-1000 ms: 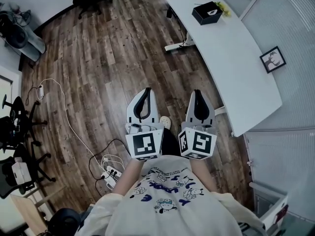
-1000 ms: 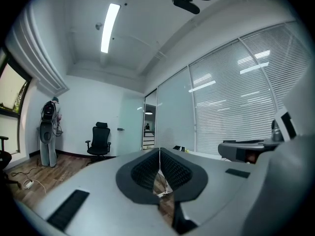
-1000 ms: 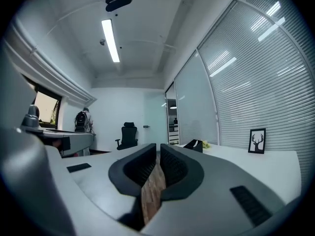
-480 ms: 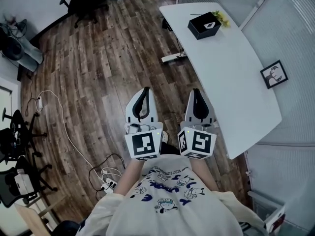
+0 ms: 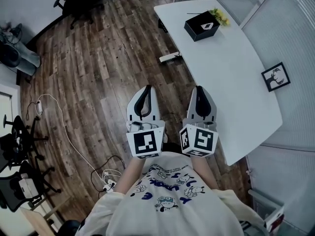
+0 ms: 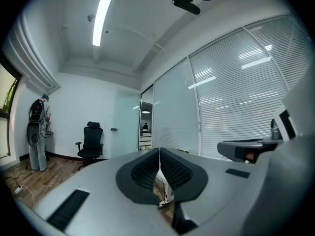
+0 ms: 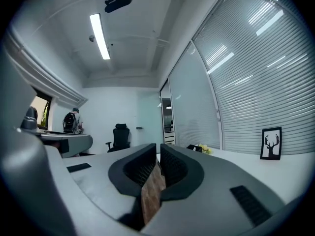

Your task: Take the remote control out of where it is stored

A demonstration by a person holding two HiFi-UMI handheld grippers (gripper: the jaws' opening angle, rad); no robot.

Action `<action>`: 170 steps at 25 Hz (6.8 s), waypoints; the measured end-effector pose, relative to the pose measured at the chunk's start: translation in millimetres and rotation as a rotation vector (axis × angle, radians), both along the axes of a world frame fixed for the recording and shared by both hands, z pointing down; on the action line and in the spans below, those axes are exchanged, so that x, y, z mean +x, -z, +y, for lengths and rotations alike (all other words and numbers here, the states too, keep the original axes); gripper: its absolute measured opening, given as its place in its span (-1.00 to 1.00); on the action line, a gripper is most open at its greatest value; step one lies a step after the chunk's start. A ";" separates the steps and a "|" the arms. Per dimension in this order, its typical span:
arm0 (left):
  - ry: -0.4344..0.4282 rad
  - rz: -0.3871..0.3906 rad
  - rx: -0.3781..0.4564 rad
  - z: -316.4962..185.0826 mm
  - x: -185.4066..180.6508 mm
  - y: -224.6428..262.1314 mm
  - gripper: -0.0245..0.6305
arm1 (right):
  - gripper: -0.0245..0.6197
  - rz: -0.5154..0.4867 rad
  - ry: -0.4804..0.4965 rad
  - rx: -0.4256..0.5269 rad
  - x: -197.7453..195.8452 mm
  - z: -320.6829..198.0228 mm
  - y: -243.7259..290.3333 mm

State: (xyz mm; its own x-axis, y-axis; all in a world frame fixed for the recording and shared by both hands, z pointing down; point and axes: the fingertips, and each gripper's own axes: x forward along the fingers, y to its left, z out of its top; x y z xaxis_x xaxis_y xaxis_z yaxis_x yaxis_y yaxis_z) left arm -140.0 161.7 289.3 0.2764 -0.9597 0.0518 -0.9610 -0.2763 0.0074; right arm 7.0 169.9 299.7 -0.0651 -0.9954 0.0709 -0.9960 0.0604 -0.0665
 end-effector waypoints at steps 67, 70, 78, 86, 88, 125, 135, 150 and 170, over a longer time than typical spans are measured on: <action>-0.418 -0.014 -0.118 -469.2 143.5 -66.5 -0.87 | -0.77 -0.038 -0.461 -0.140 139.3 -404.3 -72.1; -0.423 0.000 -0.127 -481.6 160.2 -69.9 -0.87 | -0.77 -0.051 -0.485 -0.159 155.0 -413.5 -80.8; -0.444 -0.032 -0.184 -504.5 187.3 -97.3 -0.87 | -0.77 -0.090 -0.523 -0.215 184.2 -429.2 -110.8; -0.459 -0.069 -0.233 -511.2 202.7 -119.9 -0.87 | -0.35 -0.147 -0.517 -0.277 198.8 -437.2 -139.5; -0.462 -0.079 -0.242 -512.6 205.8 -124.5 -0.87 | -0.35 -0.152 -0.520 -0.288 202.1 -438.4 -144.8; -0.407 -0.111 -0.349 -528.2 216.0 -175.1 -0.87 | -0.52 -0.188 -0.479 -0.402 220.7 -461.3 -205.5; -0.395 -0.122 -0.353 -528.8 206.7 -176.7 -0.87 | -0.57 -0.174 -0.450 -0.405 218.9 -472.1 -202.4; -0.383 -0.114 -0.331 -528.1 202.6 -169.1 -0.87 | -0.67 -0.110 -0.351 -0.378 203.3 -486.0 -187.5; -0.385 -0.046 -0.236 -523.2 182.7 -121.2 -0.87 | -0.68 -0.067 -0.395 -0.249 187.7 -475.8 -114.7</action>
